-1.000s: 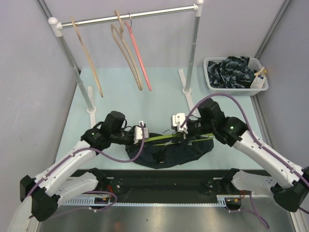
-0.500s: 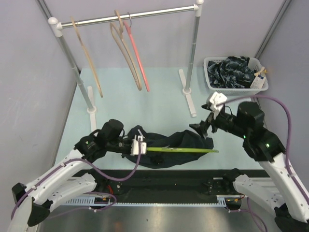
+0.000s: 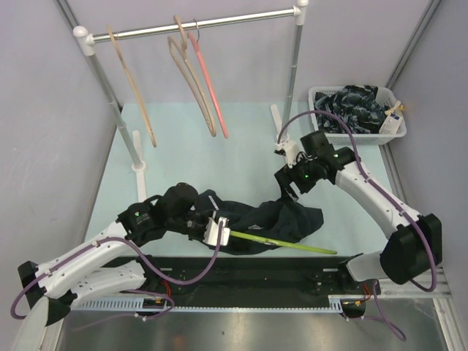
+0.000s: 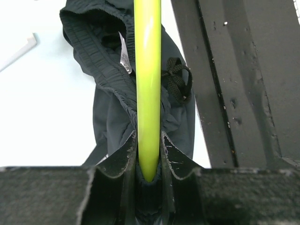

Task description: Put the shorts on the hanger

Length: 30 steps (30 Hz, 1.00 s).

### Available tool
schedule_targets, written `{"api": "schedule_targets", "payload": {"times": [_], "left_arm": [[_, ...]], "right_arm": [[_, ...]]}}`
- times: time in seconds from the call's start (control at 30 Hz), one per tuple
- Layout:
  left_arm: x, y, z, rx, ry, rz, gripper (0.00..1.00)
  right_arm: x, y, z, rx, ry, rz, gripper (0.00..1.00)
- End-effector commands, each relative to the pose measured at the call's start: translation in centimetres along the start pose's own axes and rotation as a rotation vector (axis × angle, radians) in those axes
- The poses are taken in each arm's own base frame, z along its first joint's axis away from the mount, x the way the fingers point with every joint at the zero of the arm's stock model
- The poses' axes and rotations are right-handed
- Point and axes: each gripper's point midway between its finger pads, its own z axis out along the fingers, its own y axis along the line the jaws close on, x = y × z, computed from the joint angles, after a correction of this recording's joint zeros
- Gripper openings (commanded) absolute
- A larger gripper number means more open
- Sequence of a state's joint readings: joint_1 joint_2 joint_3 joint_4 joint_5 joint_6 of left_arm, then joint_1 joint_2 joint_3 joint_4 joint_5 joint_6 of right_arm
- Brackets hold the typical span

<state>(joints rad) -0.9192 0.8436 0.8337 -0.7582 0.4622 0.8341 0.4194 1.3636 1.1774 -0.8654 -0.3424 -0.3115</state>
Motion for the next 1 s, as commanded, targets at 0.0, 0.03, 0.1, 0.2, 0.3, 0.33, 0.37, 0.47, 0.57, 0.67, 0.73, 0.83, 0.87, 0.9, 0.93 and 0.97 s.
{"api": "schedule_targets", "payload": {"times": [0.0, 0.03, 0.1, 0.2, 0.3, 0.33, 0.37, 0.47, 0.57, 0.67, 0.73, 0.83, 0.87, 0.9, 0.93, 0.97], "left_arm": [[-2.7, 2.0, -0.6, -0.052, -0.058, 0.079, 0.0], [-2.6, 1.9, -0.5, -0.05, -0.057, 0.079, 0.0], [-2.5, 1.8, -0.3, -0.043, -0.056, 0.069, 0.0], [-2.6, 1.7, -0.3, -0.043, -0.064, 0.058, 0.0], [-2.8, 1.8, -0.3, -0.051, -0.072, 0.047, 0.0], [-2.9, 1.9, -0.4, -0.056, -0.077, 0.047, 0.0], [-2.9, 1.9, -0.3, -0.057, -0.076, 0.044, 0.0], [-2.8, 2.0, -0.4, -0.068, -0.073, 0.03, 0.0], [-2.1, 2.0, -0.1, -0.083, -0.061, -0.014, 0.0], [-1.5, 1.8, -0.3, -0.094, -0.064, -0.054, 0.0], [-1.2, 1.7, -0.4, -0.098, -0.067, -0.071, 0.0], [-0.9, 2.0, -1.0, -0.124, -0.067, -0.088, 0.0], [-0.8, 1.9, -1.1, -0.126, -0.064, -0.096, 0.0], [-0.7, 2.0, -1.3, -0.131, -0.062, -0.099, 0.0], [-0.6, 2.2, -1.7, -0.15, -0.063, -0.11, 0.0], [-0.5, 2.2, -1.8, -0.155, -0.063, -0.121, 0.0]], "right_arm": [[-1.6, 0.8, 0.9, 0.021, 0.021, -0.071, 0.85], [-1.5, 0.9, 1.2, 0.023, 0.03, -0.077, 0.85], [-1.3, 0.8, 2.1, 0.038, 0.058, -0.086, 0.84], [-1.4, 0.4, 3.5, 0.065, 0.078, -0.092, 0.84], [-1.2, 0.1, 4.5, 0.086, 0.104, -0.099, 0.82], [-0.7, 0.2, 5.4, 0.08, 0.136, -0.106, 0.82], [-0.4, 0.4, 5.7, 0.084, 0.158, -0.116, 0.8], [0.8, 0.7, 6.6, 0.081, 0.231, -0.146, 0.76], [1.2, 1.1, 5.9, 0.065, 0.244, -0.16, 0.76], [2.6, 1.4, 4.3, 0.044, 0.298, -0.18, 0.7], [3.1, 1.2, 3.6, 0.045, 0.308, -0.184, 0.64], [4.0, 0.8, 2.3, 0.055, 0.323, -0.167, 0.58], [4.1, 0.7, 1.9, 0.058, 0.322, -0.165, 0.56], [4.3, 0.5, 1.7, 0.06, 0.327, -0.157, 0.54], [4.6, 0.4, 1.4, 0.059, 0.333, -0.154, 0.48], [4.9, 0.4, 1.3, 0.057, 0.335, -0.155, 0.44]]}}
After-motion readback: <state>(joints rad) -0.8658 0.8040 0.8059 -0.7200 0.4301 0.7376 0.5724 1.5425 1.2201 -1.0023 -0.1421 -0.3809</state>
